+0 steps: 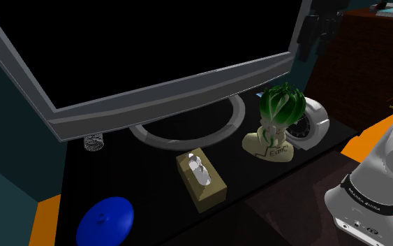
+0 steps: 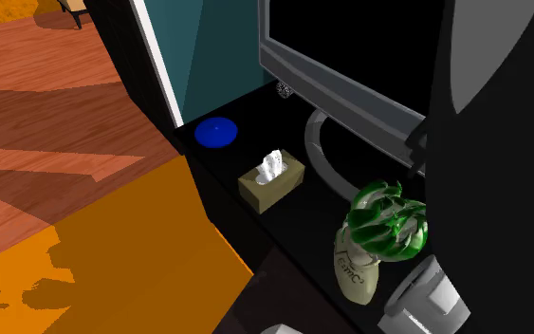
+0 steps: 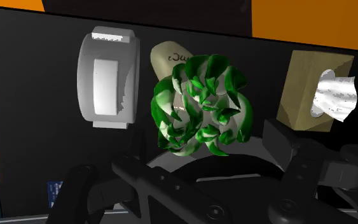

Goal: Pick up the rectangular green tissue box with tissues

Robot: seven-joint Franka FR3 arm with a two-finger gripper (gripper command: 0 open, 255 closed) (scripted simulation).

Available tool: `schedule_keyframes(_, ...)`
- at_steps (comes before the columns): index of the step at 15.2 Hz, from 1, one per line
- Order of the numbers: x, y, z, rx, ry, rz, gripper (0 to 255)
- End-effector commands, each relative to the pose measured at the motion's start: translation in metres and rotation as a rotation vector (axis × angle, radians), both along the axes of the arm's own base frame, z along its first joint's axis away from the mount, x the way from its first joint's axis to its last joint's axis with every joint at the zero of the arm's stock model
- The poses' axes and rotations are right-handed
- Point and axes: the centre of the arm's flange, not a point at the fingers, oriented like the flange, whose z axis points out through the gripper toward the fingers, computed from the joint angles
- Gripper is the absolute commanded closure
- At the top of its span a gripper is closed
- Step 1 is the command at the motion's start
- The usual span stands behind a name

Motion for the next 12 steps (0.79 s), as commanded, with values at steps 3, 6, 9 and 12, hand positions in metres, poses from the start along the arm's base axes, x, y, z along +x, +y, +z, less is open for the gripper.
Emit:
schedule_keyframes(3,0.006,0.029,-0.008,-0.030,0.024,-0.023,0)
schedule_keyframes(6,0.015,0.073,-0.022,-0.074,0.059,-0.057,0)
schedule_keyframes(9,0.025,0.115,-0.039,-0.118,0.094,-0.091,0)
schedule_keyframes(12,0.036,0.156,-0.057,-0.163,0.130,-0.125,0)
